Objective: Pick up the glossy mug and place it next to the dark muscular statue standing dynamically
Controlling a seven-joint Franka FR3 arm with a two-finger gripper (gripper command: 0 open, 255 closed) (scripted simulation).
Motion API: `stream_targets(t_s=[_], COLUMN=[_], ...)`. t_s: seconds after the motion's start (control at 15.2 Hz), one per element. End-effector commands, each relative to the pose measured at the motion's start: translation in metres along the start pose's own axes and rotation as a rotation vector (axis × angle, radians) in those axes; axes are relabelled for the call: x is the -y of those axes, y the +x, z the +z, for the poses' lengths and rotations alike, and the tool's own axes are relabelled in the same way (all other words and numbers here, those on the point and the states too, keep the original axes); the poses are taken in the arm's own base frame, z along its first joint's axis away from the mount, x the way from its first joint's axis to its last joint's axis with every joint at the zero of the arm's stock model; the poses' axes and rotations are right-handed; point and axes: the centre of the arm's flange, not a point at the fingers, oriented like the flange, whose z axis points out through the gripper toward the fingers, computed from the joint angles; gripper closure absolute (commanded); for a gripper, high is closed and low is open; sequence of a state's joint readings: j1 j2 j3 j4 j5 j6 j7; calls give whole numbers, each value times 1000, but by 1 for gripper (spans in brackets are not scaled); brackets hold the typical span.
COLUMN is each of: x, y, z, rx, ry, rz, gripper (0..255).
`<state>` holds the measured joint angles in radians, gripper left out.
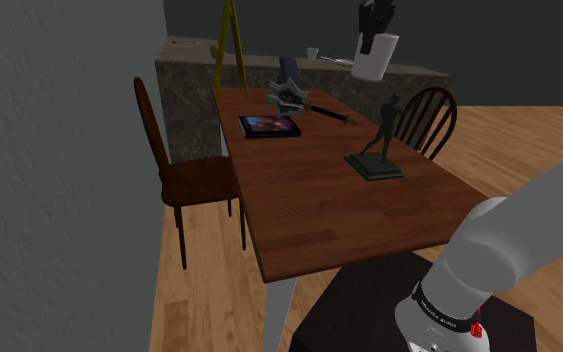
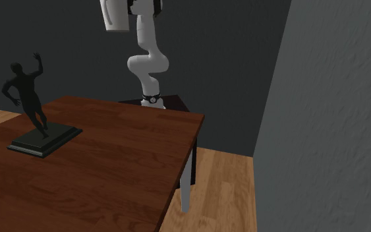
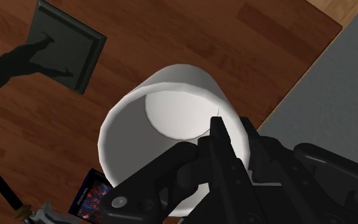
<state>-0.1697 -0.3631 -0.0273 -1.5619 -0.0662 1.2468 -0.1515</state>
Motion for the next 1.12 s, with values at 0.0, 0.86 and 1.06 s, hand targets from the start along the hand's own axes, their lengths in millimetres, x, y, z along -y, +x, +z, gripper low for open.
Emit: stream_targets(t_s=[0.0,0.86,1.06], x=[-20,-158,-190], y=[-17,-118,-142], z=[0,4,5], rx=[0,0,0], ry=[1,1,1], rz=[-2,-2,-2], gripper=[255,255,255])
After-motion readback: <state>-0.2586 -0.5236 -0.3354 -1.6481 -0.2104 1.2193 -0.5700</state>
